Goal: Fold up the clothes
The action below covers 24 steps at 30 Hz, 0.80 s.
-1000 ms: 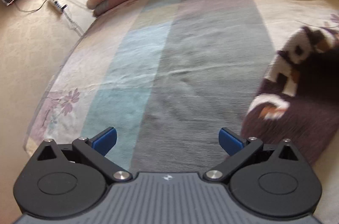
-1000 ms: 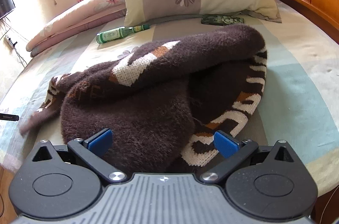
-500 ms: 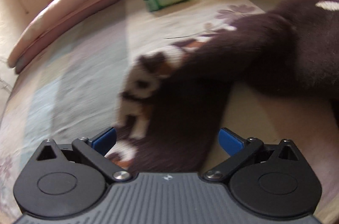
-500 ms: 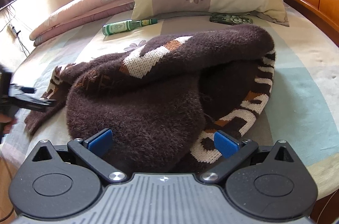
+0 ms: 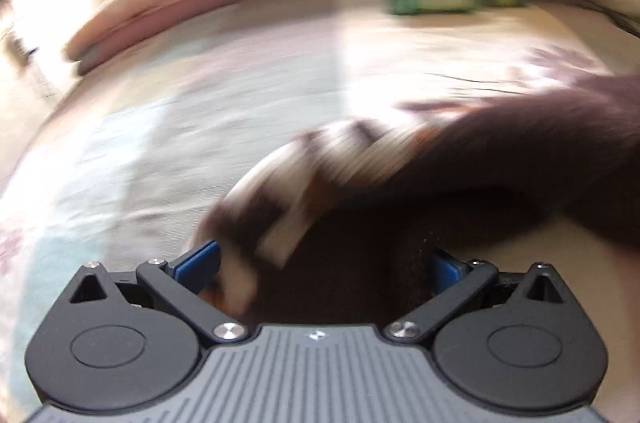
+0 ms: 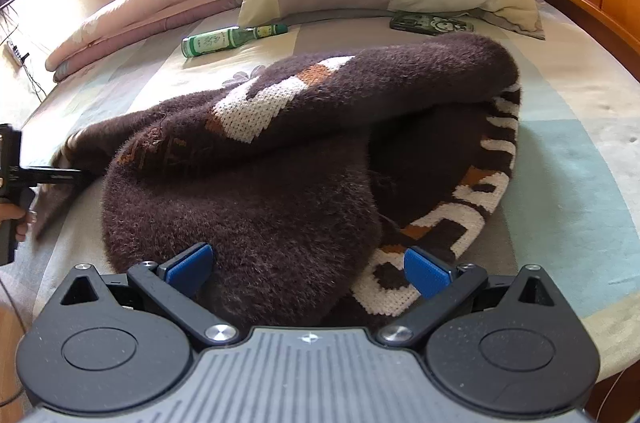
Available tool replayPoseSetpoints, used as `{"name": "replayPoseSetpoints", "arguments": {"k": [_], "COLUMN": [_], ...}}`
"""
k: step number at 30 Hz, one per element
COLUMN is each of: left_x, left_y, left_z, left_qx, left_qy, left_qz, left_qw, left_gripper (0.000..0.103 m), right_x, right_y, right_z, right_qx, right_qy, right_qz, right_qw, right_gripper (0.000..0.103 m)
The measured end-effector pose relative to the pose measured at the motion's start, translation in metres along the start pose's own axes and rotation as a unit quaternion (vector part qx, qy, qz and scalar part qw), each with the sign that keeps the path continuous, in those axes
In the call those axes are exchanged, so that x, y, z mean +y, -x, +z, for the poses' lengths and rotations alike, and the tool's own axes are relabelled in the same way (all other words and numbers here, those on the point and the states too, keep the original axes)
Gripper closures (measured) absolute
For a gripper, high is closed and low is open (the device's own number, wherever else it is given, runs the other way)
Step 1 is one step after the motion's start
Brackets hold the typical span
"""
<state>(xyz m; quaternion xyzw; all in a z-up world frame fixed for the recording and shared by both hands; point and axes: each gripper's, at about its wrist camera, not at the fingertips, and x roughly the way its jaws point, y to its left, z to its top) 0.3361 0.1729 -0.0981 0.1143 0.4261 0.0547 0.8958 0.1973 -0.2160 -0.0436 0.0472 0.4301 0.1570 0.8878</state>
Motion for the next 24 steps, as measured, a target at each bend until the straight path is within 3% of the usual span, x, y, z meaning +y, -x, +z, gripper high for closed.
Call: {"name": "replayPoseSetpoints", "arguments": {"k": [4, 7, 9, 13, 19, 24], "left_x": [0.041, 0.069, 0.08, 0.069, 0.007, -0.058], "left_y": [-0.006, 0.002, 0.015, 0.038, 0.063, 0.094], "left_z": [-0.01, -0.019, -0.024, -0.022, -0.004, 0.008], "left_qx": [0.027, 0.036, 0.034, 0.024, 0.0, -0.021], "left_qy": [0.023, 0.055, 0.071, 0.041, -0.023, -0.083], "left_qz": [0.07, 0.079, 0.068, 0.039, -0.031, -0.088], "left_qw": [0.9969, 0.9947, 0.9946, 0.9981, 0.9993, 0.9924], "left_gripper": [0.001, 0.001, 0.001, 0.001, 0.001, 0.001], "right_x": [0.0, -0.003, -0.005, -0.008, -0.014, -0.033], "right_y": [0.0, 0.002, 0.004, 0.008, 0.014, 0.023], "right_z": [0.0, -0.002, -0.003, -0.006, -0.01, -0.017], "right_qx": [-0.001, -0.005, -0.007, -0.012, -0.019, -0.026], "right_qy": [0.001, 0.001, 0.001, 0.0, 0.0, -0.015], "right_qz": [0.0, -0.003, -0.005, -0.009, -0.016, -0.037], "right_qw": [1.0, 1.0, 1.0, 1.0, 1.0, 0.999], "right_gripper": [0.0, 0.0, 0.0, 0.0, 0.0, 0.0]}}
